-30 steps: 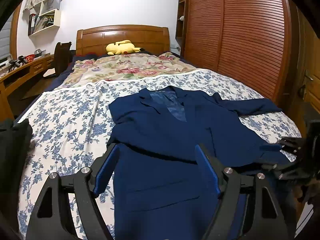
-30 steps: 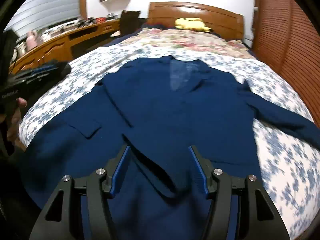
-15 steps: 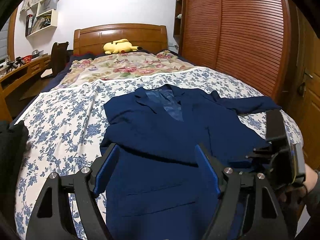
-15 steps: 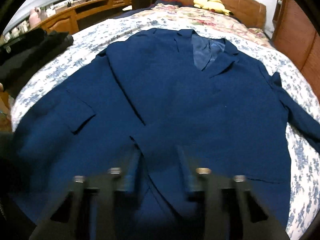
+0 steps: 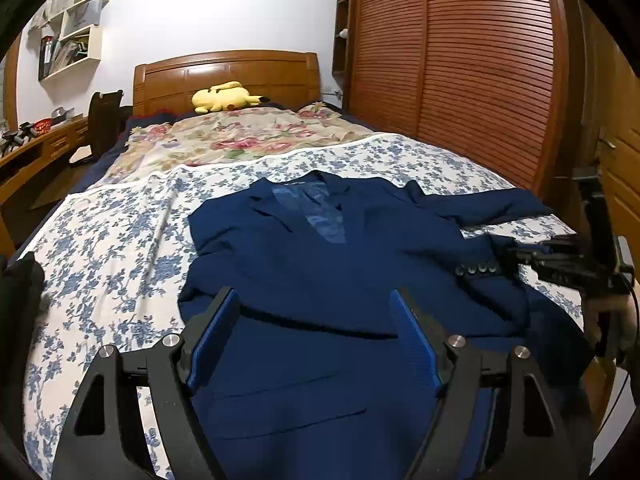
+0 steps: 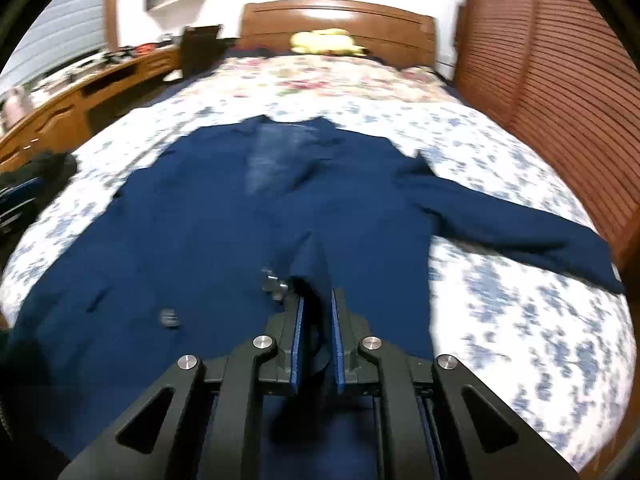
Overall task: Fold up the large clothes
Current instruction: 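Move the right tool to the other sleeve cuff and grasp it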
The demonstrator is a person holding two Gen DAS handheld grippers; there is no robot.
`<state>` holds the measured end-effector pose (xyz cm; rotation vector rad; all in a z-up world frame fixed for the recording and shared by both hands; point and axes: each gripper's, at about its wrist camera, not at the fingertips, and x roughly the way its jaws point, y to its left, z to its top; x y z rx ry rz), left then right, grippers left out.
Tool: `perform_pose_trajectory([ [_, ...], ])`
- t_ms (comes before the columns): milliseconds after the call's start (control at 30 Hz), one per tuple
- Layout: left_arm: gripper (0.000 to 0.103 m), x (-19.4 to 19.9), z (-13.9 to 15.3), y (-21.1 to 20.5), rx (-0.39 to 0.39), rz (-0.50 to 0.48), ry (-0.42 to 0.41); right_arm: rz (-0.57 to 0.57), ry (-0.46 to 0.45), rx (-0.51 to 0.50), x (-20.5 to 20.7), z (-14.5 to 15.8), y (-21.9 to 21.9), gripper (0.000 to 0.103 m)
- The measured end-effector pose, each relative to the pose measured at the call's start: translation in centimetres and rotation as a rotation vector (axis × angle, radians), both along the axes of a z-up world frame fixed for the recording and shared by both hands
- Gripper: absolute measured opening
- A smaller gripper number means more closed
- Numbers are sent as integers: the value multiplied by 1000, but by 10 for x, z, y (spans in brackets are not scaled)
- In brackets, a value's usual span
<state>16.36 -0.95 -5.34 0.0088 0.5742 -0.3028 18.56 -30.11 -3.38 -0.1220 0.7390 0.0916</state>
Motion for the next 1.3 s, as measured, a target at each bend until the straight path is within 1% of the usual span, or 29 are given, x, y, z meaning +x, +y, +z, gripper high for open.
perform_pose_trajectory([
  [67, 78, 1, -1, -5, -3, -15, 0, -63, -2, -35, 3, -2, -10, 33],
  [133, 78, 2, -2, -9, -7, -25, 4, -87, -2, -38, 4, -4, -16, 43],
  [167, 78, 2, -3, -11, -10, -30, 7, -94, 0, -34, 5, -5, -19, 46],
  [233, 78, 4, -5, -17, -9, -39, 12, -97, 8, -25, 7, -7, -22, 47],
  [333, 78, 5, -8, -25, -15, -51, 17, -68, 11, -20, 6, -11, -22, 47],
  [400, 78, 6, -11, -30, -19, -60, 32, -55, 11, 9, 6, -12, -26, 48],
  [467, 78, 7, -14, -36, -15, -65, 38, -61, 8, 14, 7, -12, -37, 51],
  [633, 78, 9, -20, -49, -9, -81, 60, -115, 23, 3, 25, -17, -85, 60],
  [667, 78, 9, -21, -51, -10, -85, 65, -137, 26, 3, 28, -17, -98, 62],
  [767, 78, 9, -23, -58, -6, -92, 66, -221, 26, -15, 38, -14, -139, 64],
  [1000, 78, 16, -31, -65, 11, -88, 86, -421, 15, -40, 56, -1, -238, 66],
  [1133, 78, 20, -36, -66, 19, -82, 101, -508, 25, -21, 63, 5, -286, 67],
  [1300, 78, 24, -39, -70, 27, -84, 110, -604, 41, 19, 73, 7, -330, 67],
])
